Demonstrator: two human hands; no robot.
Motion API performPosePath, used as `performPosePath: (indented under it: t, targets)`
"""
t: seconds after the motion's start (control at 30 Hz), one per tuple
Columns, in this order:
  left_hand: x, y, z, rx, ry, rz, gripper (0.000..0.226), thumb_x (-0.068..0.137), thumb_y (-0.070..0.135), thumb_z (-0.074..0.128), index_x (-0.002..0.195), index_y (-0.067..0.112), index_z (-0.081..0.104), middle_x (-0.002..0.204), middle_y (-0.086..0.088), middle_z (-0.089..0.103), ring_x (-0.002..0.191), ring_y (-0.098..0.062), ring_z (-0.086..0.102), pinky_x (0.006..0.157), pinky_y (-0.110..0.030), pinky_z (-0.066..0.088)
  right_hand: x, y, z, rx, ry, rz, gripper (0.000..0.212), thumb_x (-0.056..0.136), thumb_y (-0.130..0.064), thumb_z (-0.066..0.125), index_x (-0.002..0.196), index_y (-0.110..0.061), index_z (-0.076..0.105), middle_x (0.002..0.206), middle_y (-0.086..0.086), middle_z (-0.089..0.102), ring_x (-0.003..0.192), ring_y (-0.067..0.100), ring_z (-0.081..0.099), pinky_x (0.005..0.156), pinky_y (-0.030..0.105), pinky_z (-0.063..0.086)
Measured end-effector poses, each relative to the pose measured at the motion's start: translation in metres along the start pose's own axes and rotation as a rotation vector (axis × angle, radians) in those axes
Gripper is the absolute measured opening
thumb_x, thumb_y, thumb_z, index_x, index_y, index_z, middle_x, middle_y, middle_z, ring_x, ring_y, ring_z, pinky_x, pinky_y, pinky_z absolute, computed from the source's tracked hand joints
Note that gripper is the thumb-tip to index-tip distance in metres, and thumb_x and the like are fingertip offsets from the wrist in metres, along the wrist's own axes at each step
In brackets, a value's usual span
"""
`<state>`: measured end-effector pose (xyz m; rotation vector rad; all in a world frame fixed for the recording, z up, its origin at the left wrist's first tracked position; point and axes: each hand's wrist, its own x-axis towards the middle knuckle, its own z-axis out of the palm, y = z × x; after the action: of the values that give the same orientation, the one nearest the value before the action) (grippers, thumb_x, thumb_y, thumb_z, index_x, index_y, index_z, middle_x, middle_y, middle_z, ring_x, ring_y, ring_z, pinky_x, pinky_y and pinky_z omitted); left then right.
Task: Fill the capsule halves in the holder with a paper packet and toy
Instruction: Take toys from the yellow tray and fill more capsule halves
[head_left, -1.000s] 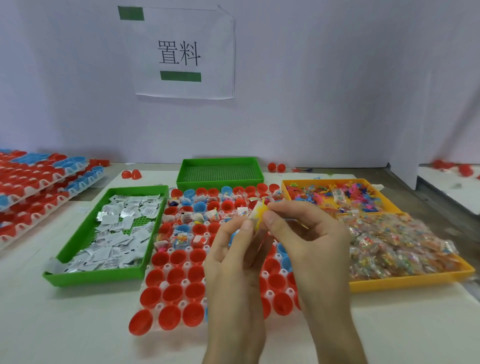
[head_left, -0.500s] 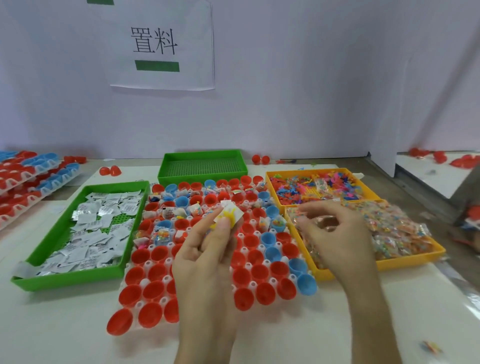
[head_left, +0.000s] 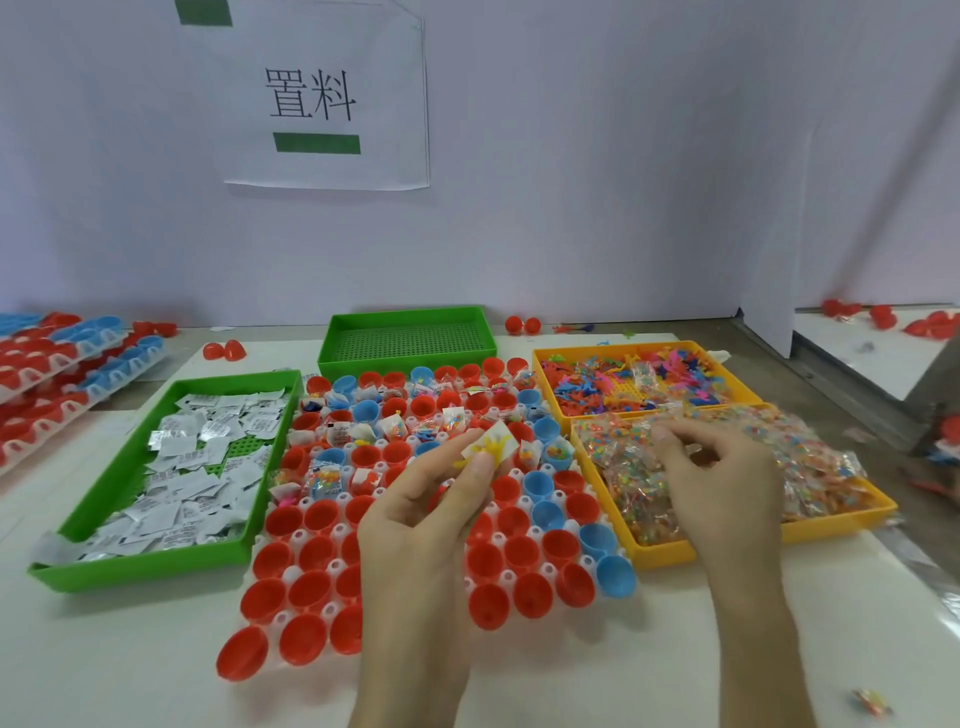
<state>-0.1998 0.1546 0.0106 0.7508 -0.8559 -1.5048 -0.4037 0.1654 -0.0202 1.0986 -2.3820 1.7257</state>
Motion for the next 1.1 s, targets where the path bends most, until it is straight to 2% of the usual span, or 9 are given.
performPosePath:
  t: [0.1, 0.17, 0.23, 0.3, 0.53, 0.63, 0.77, 0.97, 1.1]
  targets:
    - [-0.001, -0.002, 0.001, 0.099, -0.082, -0.006, 0.040, 0.052, 0.036, 0.081, 0.091, 0.025, 0.082, 0.091, -0.006, 0.077, 0.087, -0.015, 0.072, 0.081, -0.026, 0.052, -0.004, -0.012, -0.007, 0.142, 0.013, -0.080, 0.009, 0.091, -0.020, 0.071, 0.093, -0.028, 0.074, 0.082, -0.012, 0.070, 0.079, 0.003, 0.064, 0.066, 0.019, 0.052]
    - [-0.002, -0.003, 0.004, 0.157, -0.137, 0.014, 0.038, 0.053, 0.037, 0.081, 0.090, 0.026, 0.082, 0.082, -0.004, 0.075, 0.077, -0.012, 0.068, 0.071, -0.021, 0.054, -0.009, -0.029, -0.011, 0.300, -0.155, -0.126, 0.016, 0.088, -0.021, 0.073, 0.085, -0.036, 0.073, 0.077, -0.014, 0.074, 0.078, 0.003, 0.069, 0.067, 0.015, 0.056]
    - [-0.003, -0.004, 0.006, 0.175, -0.157, 0.041, 0.037, 0.053, 0.033, 0.082, 0.088, 0.023, 0.082, 0.075, -0.003, 0.072, 0.073, -0.011, 0.067, 0.066, -0.016, 0.053, -0.017, -0.047, -0.011, 0.481, -0.382, -0.138, 0.006, 0.081, -0.025, 0.075, 0.084, -0.030, 0.078, 0.078, -0.009, 0.076, 0.076, 0.006, 0.073, 0.067, 0.015, 0.055]
    - [-0.004, -0.004, 0.007, 0.202, -0.172, 0.081, 0.033, 0.054, 0.030, 0.082, 0.086, 0.022, 0.081, 0.070, -0.001, 0.070, 0.069, -0.009, 0.068, 0.064, -0.015, 0.053, -0.022, -0.056, -0.012, 0.566, -0.531, -0.137, 0.014, 0.074, -0.033, 0.072, 0.083, -0.025, 0.080, 0.079, -0.005, 0.077, 0.077, 0.009, 0.073, 0.067, 0.014, 0.055]
    - [-0.002, 0.002, 0.001, 0.343, -0.140, 0.194, 0.025, 0.056, 0.025, 0.084, 0.079, 0.022, 0.075, 0.063, -0.003, 0.069, 0.061, -0.008, 0.068, 0.059, -0.015, 0.053, -0.024, -0.058, -0.022, 0.551, -0.744, -0.177, 0.019, 0.079, -0.036, 0.066, 0.090, -0.029, 0.080, 0.088, -0.004, 0.078, 0.085, 0.010, 0.074, 0.071, 0.016, 0.055]
    - [-0.002, 0.003, -0.002, 0.398, -0.155, 0.218, 0.025, 0.059, 0.025, 0.086, 0.081, 0.024, 0.075, 0.063, -0.004, 0.069, 0.061, -0.010, 0.069, 0.060, -0.016, 0.054, -0.024, -0.058, -0.024, 0.526, -0.825, -0.190, 0.016, 0.076, -0.033, 0.076, 0.090, -0.028, 0.080, 0.089, 0.000, 0.077, 0.086, 0.015, 0.075, 0.073, 0.020, 0.058]
    - [-0.002, 0.003, -0.003, 0.395, -0.170, 0.196, 0.028, 0.059, 0.028, 0.086, 0.085, 0.025, 0.075, 0.062, -0.001, 0.069, 0.061, -0.007, 0.068, 0.061, -0.016, 0.054, -0.025, -0.058, -0.026, 0.505, -0.833, -0.204, 0.019, 0.071, -0.027, 0.082, 0.090, -0.025, 0.080, 0.088, 0.005, 0.077, 0.084, 0.020, 0.075, 0.075, 0.029, 0.061]
    - [-0.002, 0.005, -0.013, 0.305, -0.267, 0.091, 0.022, 0.066, 0.029, 0.082, 0.087, 0.024, 0.079, 0.072, 0.000, 0.072, 0.072, -0.010, 0.070, 0.068, -0.016, 0.053, -0.029, -0.066, -0.028, 0.530, -0.795, -0.252, 0.020, 0.069, -0.029, 0.077, 0.088, -0.028, 0.080, 0.087, 0.002, 0.078, 0.081, 0.017, 0.075, 0.069, 0.022, 0.059]
    - [0.007, 0.026, -0.038, 0.219, 0.082, 0.301, 0.012, 0.071, 0.031, 0.075, 0.081, 0.024, 0.077, 0.073, -0.005, 0.073, 0.072, -0.014, 0.070, 0.069, -0.018, 0.054, -0.022, -0.081, -0.012, 0.366, -0.672, -0.316, 0.009, 0.071, -0.034, 0.078, 0.080, -0.034, 0.080, 0.080, -0.018, 0.075, 0.077, 0.000, 0.072, 0.065, 0.006, 0.051]
